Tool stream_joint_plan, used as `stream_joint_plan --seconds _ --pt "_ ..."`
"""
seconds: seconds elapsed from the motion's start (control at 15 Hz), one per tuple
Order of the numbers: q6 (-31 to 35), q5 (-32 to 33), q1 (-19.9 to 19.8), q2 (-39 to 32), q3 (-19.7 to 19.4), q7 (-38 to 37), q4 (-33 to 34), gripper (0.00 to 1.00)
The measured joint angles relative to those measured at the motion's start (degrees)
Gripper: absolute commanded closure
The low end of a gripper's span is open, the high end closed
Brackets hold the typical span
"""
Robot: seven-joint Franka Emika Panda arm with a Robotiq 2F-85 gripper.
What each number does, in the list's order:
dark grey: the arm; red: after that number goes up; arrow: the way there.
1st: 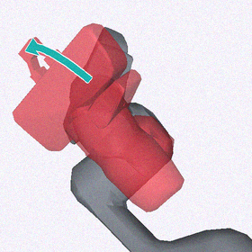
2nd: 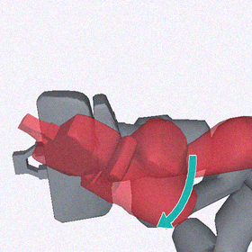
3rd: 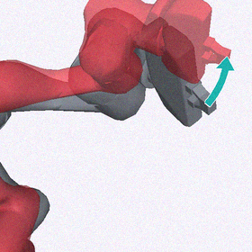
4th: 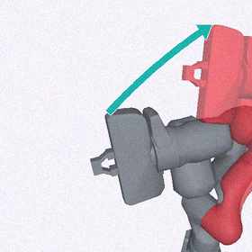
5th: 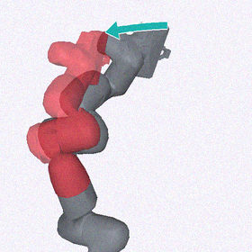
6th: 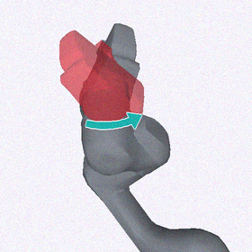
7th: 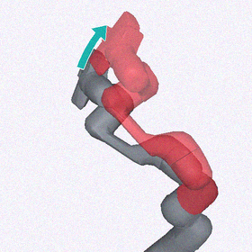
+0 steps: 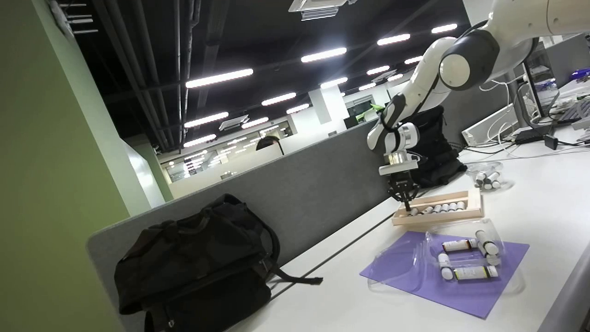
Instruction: Take a bottle from the bowl and put it in the left compartment of the box
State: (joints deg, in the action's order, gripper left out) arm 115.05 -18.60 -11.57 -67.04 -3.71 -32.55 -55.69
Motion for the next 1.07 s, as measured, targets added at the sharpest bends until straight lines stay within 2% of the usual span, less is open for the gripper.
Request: stream_joint_plan --seconds 0.47,1.07 --pt "-1.33 0.32 0.0 -0.32 -0.09 0.94 -0.13 0.97" --pt "-10.39 0.53 -0.69 0.47 -0.94 1.61 -0.7 0.97"
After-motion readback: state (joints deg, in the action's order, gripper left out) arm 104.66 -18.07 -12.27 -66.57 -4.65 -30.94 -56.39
